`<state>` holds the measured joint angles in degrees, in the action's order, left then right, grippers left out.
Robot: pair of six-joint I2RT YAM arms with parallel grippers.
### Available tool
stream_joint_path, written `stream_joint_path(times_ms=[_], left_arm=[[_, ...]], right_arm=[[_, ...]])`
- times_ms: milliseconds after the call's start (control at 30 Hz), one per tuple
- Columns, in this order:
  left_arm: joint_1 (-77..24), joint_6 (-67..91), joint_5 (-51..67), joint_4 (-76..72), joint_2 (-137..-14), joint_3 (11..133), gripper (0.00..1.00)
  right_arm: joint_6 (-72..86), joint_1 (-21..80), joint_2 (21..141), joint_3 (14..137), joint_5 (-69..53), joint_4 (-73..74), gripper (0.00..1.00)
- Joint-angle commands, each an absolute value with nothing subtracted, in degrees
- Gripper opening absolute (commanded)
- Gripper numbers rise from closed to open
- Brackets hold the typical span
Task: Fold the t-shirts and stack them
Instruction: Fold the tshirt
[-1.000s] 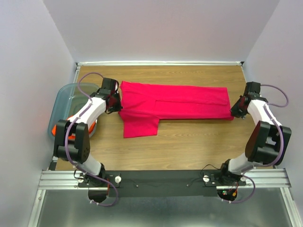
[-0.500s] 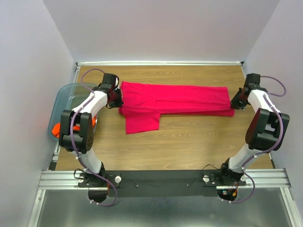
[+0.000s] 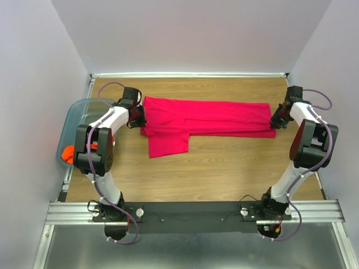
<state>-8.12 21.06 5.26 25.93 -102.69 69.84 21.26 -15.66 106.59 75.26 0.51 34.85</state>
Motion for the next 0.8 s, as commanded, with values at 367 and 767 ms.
stream_joint_path(times_ms=[367, 767], left_arm=[[-6.5, 22.2, 4.0, 22.1, -104.1, 67.9, 0.00], [-6.9, 23.2, 2.0, 23.6, -94.8, 67.7, 0.70]], right_arm=[[20.2, -15.2, 111.8, 79.1, 3.6, 34.3, 0.02], [20.4, -12.9, 104.5, 76.6, 2.5, 33.4, 0.68]])
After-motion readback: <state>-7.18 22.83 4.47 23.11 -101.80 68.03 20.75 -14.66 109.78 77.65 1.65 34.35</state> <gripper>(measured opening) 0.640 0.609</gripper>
